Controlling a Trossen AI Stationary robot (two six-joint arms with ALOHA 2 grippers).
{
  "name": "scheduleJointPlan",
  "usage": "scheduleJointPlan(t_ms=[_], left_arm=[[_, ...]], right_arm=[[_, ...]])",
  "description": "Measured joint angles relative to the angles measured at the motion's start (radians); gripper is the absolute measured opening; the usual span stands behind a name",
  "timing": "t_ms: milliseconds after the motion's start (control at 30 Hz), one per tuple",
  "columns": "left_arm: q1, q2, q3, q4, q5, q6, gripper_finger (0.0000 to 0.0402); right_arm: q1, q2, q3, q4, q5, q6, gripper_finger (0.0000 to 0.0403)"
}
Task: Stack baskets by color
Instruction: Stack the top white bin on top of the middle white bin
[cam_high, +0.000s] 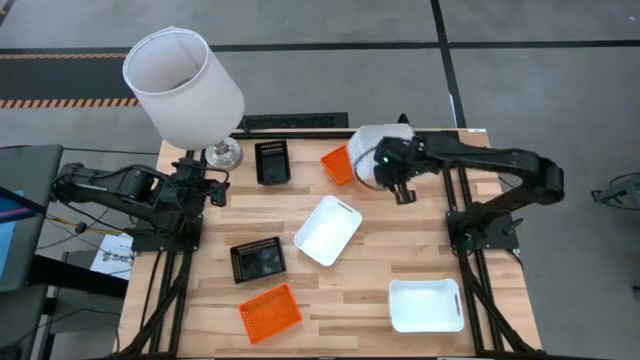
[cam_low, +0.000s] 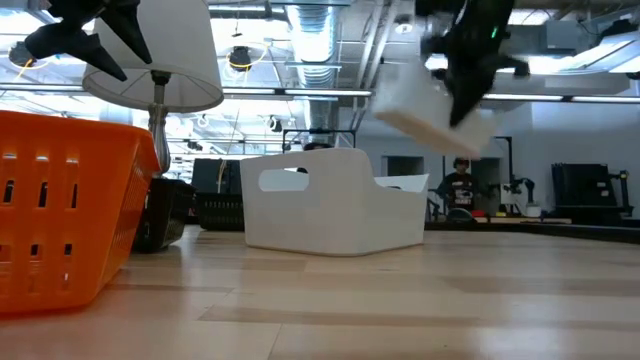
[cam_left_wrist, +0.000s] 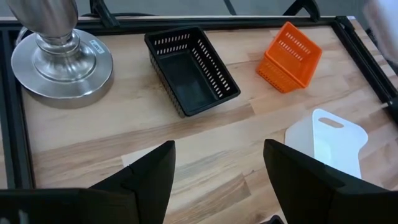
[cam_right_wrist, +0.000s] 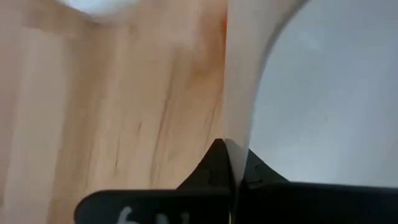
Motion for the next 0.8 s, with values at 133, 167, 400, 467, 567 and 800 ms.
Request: scheduleJointPlan(t_ms=[133,167,400,467,567,800], left_arm=[[0.000,0.000,0.000,0.000,0.000,0.000,0.0233],[0.000,0.000,0.000,0.000,0.000,0.000,0.0233],[0.000,0.001,0.000,0.000,0.004,0.000,0.0233],[0.000,0.000,0.000,0.000,0.012,0.008,0.0233],[0.000,0.000,0.000,0.000,0.027,0.026,0.0233],[0.000,0.000,0.000,0.000,0.036,0.057,0.0233]], right_arm=[[0.159,-0.006,0.068,0.017,0.036,-0.092,0.0001],[0.195,0.000,0.078,0.020,0.043,-0.105,0.0001],[0.388,0.145,0.130,0.049,0.098,-0.109,0.0001],[0.424,0.205,0.152,0.053,0.118,-0.112,0.0001],[0.459,0.290,0.193,0.051,0.121,-0.111,0.0001],[0.485,0.423,0.271,0.051,0.121,-0.132,0.0000]])
